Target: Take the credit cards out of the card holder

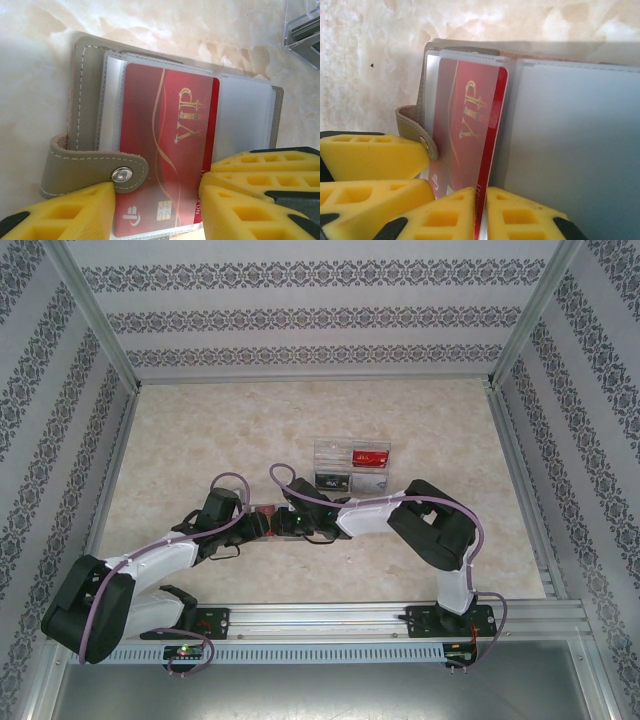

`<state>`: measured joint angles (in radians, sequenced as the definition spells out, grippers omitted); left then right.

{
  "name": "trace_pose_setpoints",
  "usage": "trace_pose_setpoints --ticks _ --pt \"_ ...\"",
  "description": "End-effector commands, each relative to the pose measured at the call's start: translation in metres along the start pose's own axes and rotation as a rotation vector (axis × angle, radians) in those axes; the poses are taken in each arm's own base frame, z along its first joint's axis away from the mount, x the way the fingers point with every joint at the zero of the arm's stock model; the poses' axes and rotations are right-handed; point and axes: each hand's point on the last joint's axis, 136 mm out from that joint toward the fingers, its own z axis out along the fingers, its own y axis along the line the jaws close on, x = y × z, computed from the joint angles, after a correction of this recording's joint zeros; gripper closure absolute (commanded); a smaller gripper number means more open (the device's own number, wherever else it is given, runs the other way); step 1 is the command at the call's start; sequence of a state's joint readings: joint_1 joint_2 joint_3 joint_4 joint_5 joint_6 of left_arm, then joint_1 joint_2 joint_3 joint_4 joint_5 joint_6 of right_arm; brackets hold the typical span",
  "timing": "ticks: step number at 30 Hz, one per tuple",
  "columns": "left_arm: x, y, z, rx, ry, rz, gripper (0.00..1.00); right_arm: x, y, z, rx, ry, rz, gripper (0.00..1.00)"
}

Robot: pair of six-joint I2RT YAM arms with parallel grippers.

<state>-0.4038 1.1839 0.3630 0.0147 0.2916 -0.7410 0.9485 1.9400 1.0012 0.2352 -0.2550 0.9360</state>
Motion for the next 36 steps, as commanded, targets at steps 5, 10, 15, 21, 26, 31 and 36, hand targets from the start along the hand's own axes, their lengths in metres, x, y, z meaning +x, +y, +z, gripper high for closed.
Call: trace_pose_setpoints --ticks 5,10,15,21,26,31,36 --pt "0.008 -0.002 0.001 0.018 0.033 -0.01 0.51 -0.005 0.002 0.001 -0.041 -0.024 0.031 1.0" --pt "0.007 0.009 0.0 -0.043 0.026 -0.018 0.53 -0.006 -0.001 -0.004 -0.046 -0.034 0.044 1.0" --pt "0.007 0.01 0.0 -0.047 0.026 -0.02 0.53 -0.009 -0.006 -0.01 -0.051 -0.051 0.07 1.0" --pt "0.008 0.01 0.001 -0.045 0.03 -0.019 0.54 -0.012 -0.013 -0.016 -0.056 -0.062 0.1 1.0" --pt "0.008 0.01 0.001 -0.046 0.03 -0.018 0.54 -0.015 -0.016 -0.02 -0.076 -0.07 0.118 1.0" --pt "0.008 0.008 0.0 -0.04 0.03 -0.014 0.54 -0.018 -0.015 -0.03 -0.091 -0.085 0.111 1.0" --pt "0.005 0.006 -0.003 -0.039 0.021 -0.007 0.54 -0.021 -0.022 -0.048 -0.087 -0.107 0.114 1.0"
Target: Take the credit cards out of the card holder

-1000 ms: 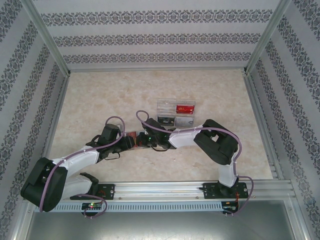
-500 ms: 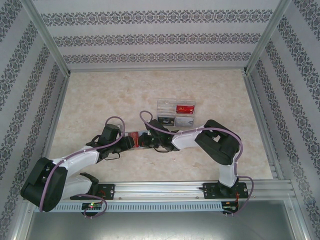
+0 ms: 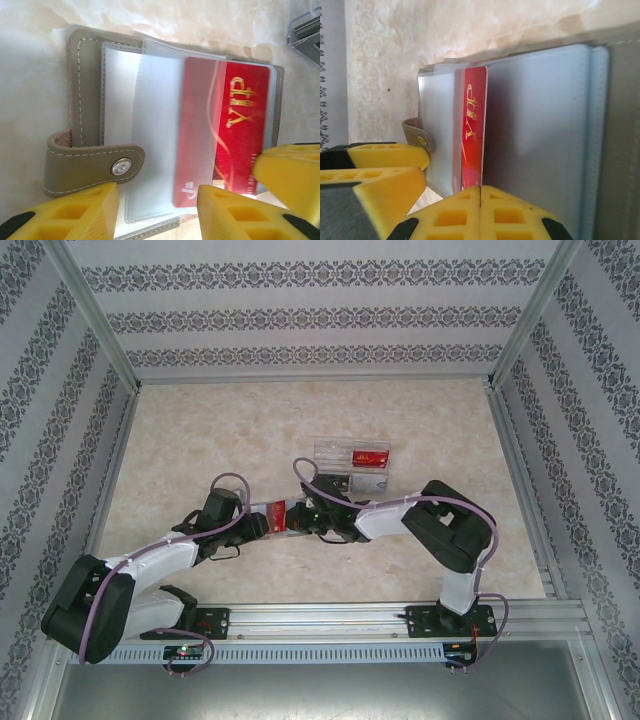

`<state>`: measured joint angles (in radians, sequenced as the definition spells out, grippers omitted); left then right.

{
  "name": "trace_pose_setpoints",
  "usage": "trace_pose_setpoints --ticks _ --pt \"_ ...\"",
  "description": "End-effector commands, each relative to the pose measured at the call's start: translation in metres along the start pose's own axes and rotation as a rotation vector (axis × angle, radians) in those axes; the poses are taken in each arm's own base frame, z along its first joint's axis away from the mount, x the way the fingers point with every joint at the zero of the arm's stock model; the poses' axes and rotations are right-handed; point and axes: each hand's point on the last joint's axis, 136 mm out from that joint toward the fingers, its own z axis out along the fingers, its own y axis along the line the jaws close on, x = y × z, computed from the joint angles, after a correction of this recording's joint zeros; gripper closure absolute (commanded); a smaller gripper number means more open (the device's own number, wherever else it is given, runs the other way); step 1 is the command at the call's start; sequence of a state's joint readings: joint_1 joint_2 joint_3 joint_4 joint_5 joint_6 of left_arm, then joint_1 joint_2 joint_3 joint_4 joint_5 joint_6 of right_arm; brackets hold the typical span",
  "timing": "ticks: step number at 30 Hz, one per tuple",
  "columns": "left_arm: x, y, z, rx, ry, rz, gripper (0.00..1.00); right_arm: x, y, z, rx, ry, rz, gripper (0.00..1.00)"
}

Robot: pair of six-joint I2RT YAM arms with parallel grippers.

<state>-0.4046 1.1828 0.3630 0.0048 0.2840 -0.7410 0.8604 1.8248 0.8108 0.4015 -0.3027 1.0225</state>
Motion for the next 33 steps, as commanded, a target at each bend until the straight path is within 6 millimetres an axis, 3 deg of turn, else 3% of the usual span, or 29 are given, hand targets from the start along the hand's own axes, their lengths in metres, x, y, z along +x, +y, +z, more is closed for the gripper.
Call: trace_pose_setpoints --ticks 1,7,15,18,22,25,29,33 --pt "0.003 0.003 -0.004 -0.025 0.017 -0.003 0.54 -0.009 0.001 -0.017 -0.012 -0.037 -0.01 1.0" --pt "0.002 0.0 -0.009 -0.017 0.008 0.001 0.54 -0.015 -0.007 -0.042 -0.005 -0.068 -0.025 1.0" --pt "-0.004 -0.009 -0.019 0.016 -0.025 0.022 0.46 -0.028 0.021 -0.094 0.008 -0.131 -0.225 1.0" --pt "-0.006 -0.016 -0.024 0.049 -0.035 0.036 0.39 -0.036 0.03 -0.117 0.061 -0.162 -0.375 1.0" --pt "-0.008 -0.024 -0.033 0.093 -0.063 0.065 0.16 -0.045 0.03 -0.147 0.222 -0.168 -0.676 1.0" --pt "-0.01 -0.028 -0.037 0.126 -0.092 0.081 0.05 -0.053 0.022 -0.162 0.345 -0.163 -0.904 1.0" --pt "-0.008 -0.037 -0.044 0.184 -0.106 0.072 0.01 -0.061 0.015 -0.173 0.454 -0.139 -1.149 1.0" --pt "-0.006 -0.04 -0.056 0.217 -0.123 0.071 0.0 -0.086 0.001 -0.187 0.655 -0.148 -1.349 1.0"
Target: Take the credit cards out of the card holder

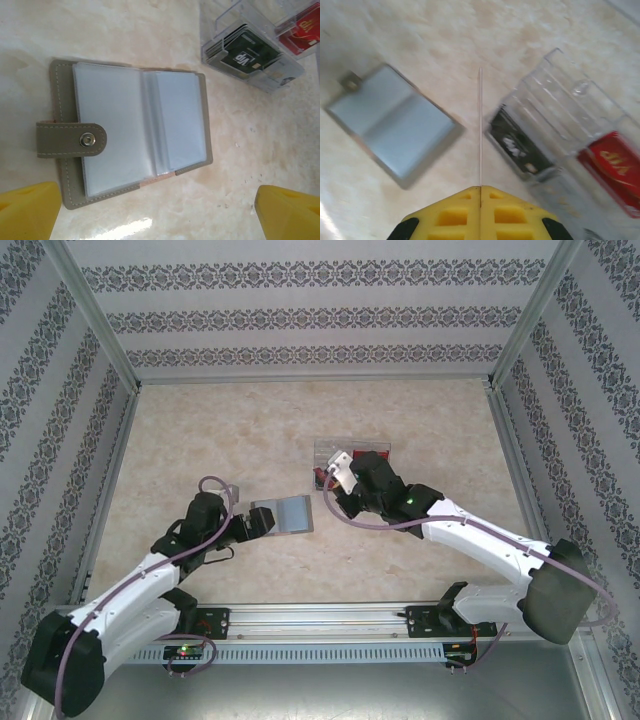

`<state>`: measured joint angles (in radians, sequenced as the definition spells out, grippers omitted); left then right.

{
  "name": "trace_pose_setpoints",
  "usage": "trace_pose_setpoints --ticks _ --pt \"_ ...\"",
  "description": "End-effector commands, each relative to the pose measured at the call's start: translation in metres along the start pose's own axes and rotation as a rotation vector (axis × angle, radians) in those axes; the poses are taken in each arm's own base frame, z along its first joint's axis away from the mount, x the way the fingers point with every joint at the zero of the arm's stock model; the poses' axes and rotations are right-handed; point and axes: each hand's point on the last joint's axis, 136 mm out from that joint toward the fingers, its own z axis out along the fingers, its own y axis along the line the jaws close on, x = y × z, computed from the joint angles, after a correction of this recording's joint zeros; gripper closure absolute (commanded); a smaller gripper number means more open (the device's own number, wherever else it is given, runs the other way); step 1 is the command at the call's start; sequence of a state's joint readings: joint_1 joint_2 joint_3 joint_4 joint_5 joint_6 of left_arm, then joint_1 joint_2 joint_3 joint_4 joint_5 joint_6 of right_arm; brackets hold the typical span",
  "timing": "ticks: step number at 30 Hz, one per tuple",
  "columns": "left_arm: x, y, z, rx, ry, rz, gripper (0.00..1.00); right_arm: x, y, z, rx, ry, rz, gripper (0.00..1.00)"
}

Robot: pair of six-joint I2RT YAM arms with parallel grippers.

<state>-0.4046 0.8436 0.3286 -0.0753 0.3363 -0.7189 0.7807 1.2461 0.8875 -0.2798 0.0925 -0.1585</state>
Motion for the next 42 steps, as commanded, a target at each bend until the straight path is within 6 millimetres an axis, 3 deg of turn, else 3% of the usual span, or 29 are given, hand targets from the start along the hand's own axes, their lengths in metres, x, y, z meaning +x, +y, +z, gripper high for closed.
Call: trace_pose_setpoints --ticks 1,7,13,21,42 --pt "0.003 -0.007 -0.01 0.04 -0.01 -0.002 0.0 0.008 -0.036 -0.003 0.178 0.086 -0.33 1.0" --pt "0.0 -0.014 -0.026 0.08 -0.067 0.002 0.0 0.019 -0.058 0.004 0.2 0.154 -0.616 1.0" --pt "0.0 -0.016 -0.028 0.096 -0.07 -0.004 0.0 0.027 -0.09 0.007 0.21 0.207 -0.703 1.0" --pt "0.0 -0.016 -0.03 0.098 -0.075 -0.006 0.0 0.036 -0.114 0.02 0.203 0.24 -0.718 1.0" --pt "-0.001 -0.014 -0.03 0.086 -0.08 -0.006 0.0 0.048 -0.142 0.047 0.192 0.307 -0.648 1.0"
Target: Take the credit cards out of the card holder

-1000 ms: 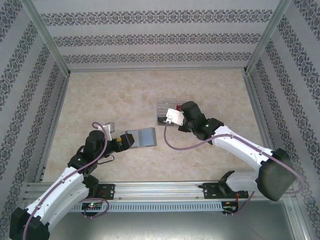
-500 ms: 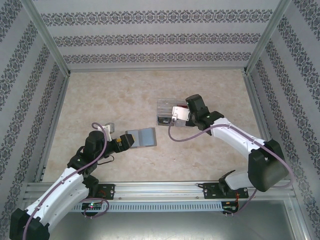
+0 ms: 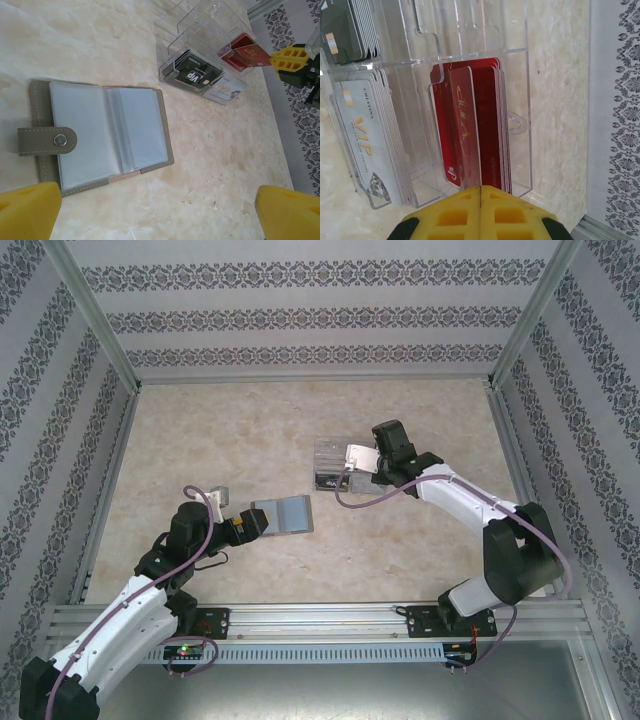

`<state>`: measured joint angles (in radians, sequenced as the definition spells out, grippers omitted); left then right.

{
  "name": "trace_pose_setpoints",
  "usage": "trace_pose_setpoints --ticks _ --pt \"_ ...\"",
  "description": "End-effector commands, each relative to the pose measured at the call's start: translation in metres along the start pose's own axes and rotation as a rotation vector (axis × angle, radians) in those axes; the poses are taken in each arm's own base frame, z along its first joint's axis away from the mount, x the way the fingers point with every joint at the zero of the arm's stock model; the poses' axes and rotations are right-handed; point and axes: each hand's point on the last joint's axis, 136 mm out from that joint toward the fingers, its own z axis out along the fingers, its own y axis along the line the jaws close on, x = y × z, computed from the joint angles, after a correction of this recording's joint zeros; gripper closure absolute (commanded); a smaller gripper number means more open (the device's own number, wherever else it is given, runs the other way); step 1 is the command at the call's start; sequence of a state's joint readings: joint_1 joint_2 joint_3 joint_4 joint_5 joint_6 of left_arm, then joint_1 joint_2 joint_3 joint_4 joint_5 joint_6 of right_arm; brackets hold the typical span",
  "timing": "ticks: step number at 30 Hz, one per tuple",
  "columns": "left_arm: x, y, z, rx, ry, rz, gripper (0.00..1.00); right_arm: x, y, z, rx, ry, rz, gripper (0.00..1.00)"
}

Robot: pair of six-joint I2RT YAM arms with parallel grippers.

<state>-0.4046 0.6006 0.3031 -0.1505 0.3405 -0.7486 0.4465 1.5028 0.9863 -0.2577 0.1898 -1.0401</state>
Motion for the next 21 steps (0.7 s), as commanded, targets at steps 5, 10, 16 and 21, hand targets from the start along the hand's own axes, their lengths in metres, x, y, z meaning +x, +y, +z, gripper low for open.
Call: trace_pose_setpoints --ticks 5,10,16,21 --pt "0.007 0.005 0.0 -0.009 0.021 -0.014 0.0 -0.003 -0.014 0.004 0.024 -0.009 0.031 0.83" --pt "0.007 0.005 0.0 -0.008 0.021 -0.013 0.0 -0.004 -0.031 0.008 0.071 0.014 0.094 0.58" --pt "0.007 0.005 0.0 -0.009 0.02 -0.012 0.0 -0.007 -0.042 0.009 0.099 0.022 0.15 0.58" --pt "0.007 0.006 0.0 -0.014 0.019 -0.01 0.0 -0.018 -0.056 -0.014 0.137 -0.065 0.28 0.59"
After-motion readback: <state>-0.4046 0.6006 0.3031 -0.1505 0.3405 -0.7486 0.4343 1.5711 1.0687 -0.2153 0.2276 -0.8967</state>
